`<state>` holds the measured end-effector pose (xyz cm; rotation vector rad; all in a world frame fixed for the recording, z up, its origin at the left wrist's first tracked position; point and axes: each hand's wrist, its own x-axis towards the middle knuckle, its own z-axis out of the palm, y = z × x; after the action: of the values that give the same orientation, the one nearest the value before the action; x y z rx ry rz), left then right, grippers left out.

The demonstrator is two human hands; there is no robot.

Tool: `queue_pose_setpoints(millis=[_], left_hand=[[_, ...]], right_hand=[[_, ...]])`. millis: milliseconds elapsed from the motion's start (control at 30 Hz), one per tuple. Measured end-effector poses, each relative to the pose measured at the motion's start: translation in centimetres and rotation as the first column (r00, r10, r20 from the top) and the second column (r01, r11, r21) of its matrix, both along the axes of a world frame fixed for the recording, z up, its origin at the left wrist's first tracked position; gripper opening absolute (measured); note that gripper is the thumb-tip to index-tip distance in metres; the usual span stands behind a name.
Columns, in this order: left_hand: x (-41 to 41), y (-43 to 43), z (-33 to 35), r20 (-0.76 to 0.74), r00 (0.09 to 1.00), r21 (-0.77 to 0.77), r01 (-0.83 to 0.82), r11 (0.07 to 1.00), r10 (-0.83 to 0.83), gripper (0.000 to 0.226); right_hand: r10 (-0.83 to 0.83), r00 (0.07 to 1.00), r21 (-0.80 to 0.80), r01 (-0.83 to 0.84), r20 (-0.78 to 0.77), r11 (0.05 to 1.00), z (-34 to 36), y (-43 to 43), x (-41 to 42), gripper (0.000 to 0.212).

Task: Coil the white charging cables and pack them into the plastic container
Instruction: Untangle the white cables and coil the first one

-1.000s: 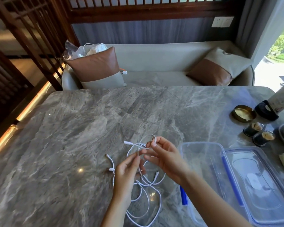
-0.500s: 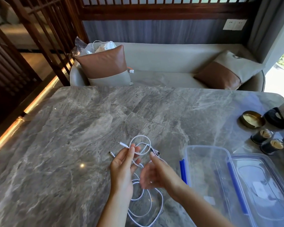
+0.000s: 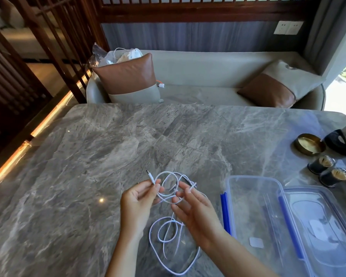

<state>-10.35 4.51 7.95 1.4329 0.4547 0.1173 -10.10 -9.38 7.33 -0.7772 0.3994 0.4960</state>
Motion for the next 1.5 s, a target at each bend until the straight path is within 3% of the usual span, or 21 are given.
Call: queue_pose_setpoints(millis=[67,167,267,367,433,533,633,733,800,867,933,1033,1100,1233,1367,1500], left_hand=[[-0.2,0.5,-0.1,-0.039,0.995,0.029,0.095,0.995,-0.094,0.014],[-0.2,1.2,0.0,-0.101,0.968,0.109,0.239,0.965,-0.228,0.015],[0.0,1.9,0.7,-0.153,0.910,0.162,0.407,0.899,-0.385,0.018],[0.3,2.4,1.1,-0.217,0.827,0.209,0.559,0.803,-0.519,0.021],[0.3,2.6,1.3,-0.210,0.816,0.189,0.574,0.797,-0.539,0.016],[0.2,2.6,1.6,-0.130,0.806,0.134,0.591,0.796,-0.577,0.057],[0.4,2.8,2.1,-0.092,0.729,0.090,0.684,0.724,-0.678,0.083],[0.8,2.7,2.6,-0.141,0.645,0.094,0.764,0.638,-0.751,0.069],[1.1,2.4,2.4,-0.173,0.648,0.090,0.761,0.643,-0.742,0.053],[1.5,2.3,2.1,-0.200,0.702,0.145,0.711,0.688,-0.684,0.040],[1.7,2.1,1.8,-0.187,0.759,0.265,0.650,0.712,-0.624,0.027],[1.6,1.8,0.9,-0.137,0.839,0.517,0.514,0.684,-0.526,0.014],[1.4,1.5,0.6,-0.092,0.873,0.549,0.445,0.707,-0.478,0.010],[1.0,0.6,0.4,-0.095,0.873,0.310,0.482,0.820,-0.478,0.010],[0.5,0.3,0.2,-0.140,0.804,0.121,0.594,0.796,-0.578,0.014],[0.2,-0.4,0.2,-0.126,0.885,-0.121,0.434,0.893,-0.447,0.018]], right_hand=[[0.046,0.983,-0.273,0.004,0.177,0.962,0.3,-0.3,0.1,0.024],[0.215,0.897,-0.621,0.081,0.386,0.780,0.6,-1.0,0.6,0.027],[0.454,0.747,-0.762,0.107,0.485,0.638,0.7,-1.8,1.0,0.028],[0.715,0.575,-0.857,-0.046,0.398,0.514,1.2,-2.5,1.6,0.024],[0.801,0.493,-0.881,-0.129,0.341,0.455,1.7,-3.0,2.2,0.026],[0.801,0.505,-0.796,-0.312,0.323,0.518,3.0,-4.0,3.2,0.035],[0.856,0.417,-0.740,-0.462,0.305,0.489,3.5,-4.7,3.9,0.024],[0.889,0.355,-0.715,-0.538,0.288,0.447,3.7,-5.2,4.4,0.025],[0.894,0.334,-0.700,-0.561,0.298,0.443,4.0,-5.4,4.6,0.028],[0.872,0.363,-0.668,-0.564,0.327,0.485,4.1,-5.6,4.9,0.031],[0.817,0.454,-0.639,-0.520,0.355,0.567,4.0,-5.9,5.2,0.033],[0.710,0.572,-0.570,-0.447,0.411,0.689,3.6,-6.2,5.4,0.035],[0.651,0.621,-0.519,-0.417,0.436,0.746,3.4,-6.2,5.4,0.035],[0.565,0.666,-0.482,-0.334,0.487,0.810,2.6,-6.0,5.2,0.029],[0.516,0.678,-0.459,-0.286,0.524,0.841,1.6,-5.4,4.9,0.022],[0.423,0.739,-0.437,-0.193,0.525,0.879,0.9,-4.8,4.8,0.020]])
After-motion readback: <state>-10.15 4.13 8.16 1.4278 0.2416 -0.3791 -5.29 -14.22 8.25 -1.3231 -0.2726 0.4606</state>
